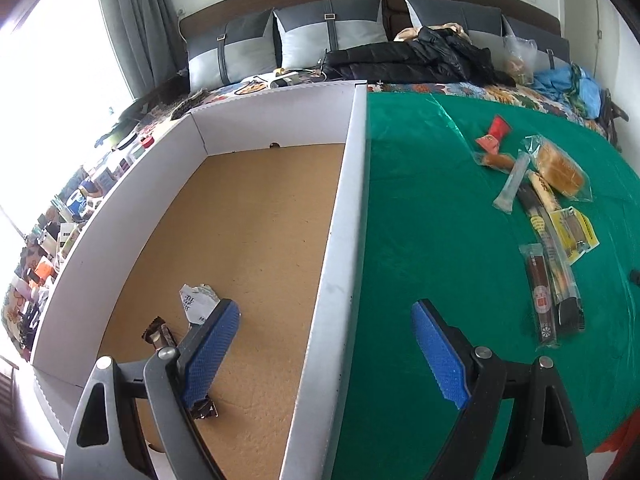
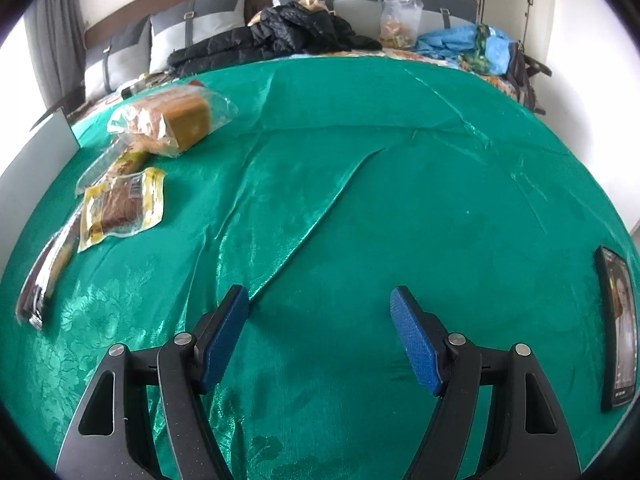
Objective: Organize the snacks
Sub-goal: 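Release the chocolate bar and white bag into the box, withdraw both grippers, then move the left gripper over the brown sausage stick in clear wrap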
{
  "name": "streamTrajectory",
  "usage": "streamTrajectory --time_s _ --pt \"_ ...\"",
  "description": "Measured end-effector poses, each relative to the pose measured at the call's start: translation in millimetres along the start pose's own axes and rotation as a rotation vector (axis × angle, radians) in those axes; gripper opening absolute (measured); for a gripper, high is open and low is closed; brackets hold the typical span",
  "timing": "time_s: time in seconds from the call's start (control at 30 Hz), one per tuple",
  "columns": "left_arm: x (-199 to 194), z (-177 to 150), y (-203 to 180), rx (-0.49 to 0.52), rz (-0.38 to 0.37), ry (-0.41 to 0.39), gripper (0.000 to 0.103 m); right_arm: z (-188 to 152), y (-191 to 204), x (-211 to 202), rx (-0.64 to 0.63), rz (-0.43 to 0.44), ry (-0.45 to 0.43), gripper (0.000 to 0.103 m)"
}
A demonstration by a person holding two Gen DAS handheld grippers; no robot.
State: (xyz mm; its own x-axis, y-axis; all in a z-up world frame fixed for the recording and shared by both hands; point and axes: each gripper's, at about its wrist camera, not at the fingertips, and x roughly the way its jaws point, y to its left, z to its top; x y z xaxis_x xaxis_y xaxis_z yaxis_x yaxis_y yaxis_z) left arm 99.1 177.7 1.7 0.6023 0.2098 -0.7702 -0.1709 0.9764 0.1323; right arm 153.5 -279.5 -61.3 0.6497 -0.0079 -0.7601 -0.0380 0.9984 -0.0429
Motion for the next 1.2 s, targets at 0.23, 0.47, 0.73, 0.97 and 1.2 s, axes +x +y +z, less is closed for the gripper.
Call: streamTrajectory --time_s 0.23,0.47,0.73,0.97,1.2 --pt "-68 -15 -39 0.078 0.187 -0.327 0.090 -2 2 -3 -0.001 -0.002 0.000 0.076" --pt "-110 -40 -122 0.258 -0.026 -0.389 0.103 -2 3 -5 -0.002 -0.008 0.001 0.077" --pt "-19 -81 -155 0.218 -0.219 0.007 0.103 -2 2 -5 0.001 -0.018 0.000 0.076" --pt "9 -85 -161 0.186 -0.265 0.107 0.103 -2 1 -5 0.002 -0.019 0.000 0.077" --pt "20 -72 -159 0.143 -0.275 0.114 0.103 -2 1 -5 0.002 -0.021 0.001 0.077"
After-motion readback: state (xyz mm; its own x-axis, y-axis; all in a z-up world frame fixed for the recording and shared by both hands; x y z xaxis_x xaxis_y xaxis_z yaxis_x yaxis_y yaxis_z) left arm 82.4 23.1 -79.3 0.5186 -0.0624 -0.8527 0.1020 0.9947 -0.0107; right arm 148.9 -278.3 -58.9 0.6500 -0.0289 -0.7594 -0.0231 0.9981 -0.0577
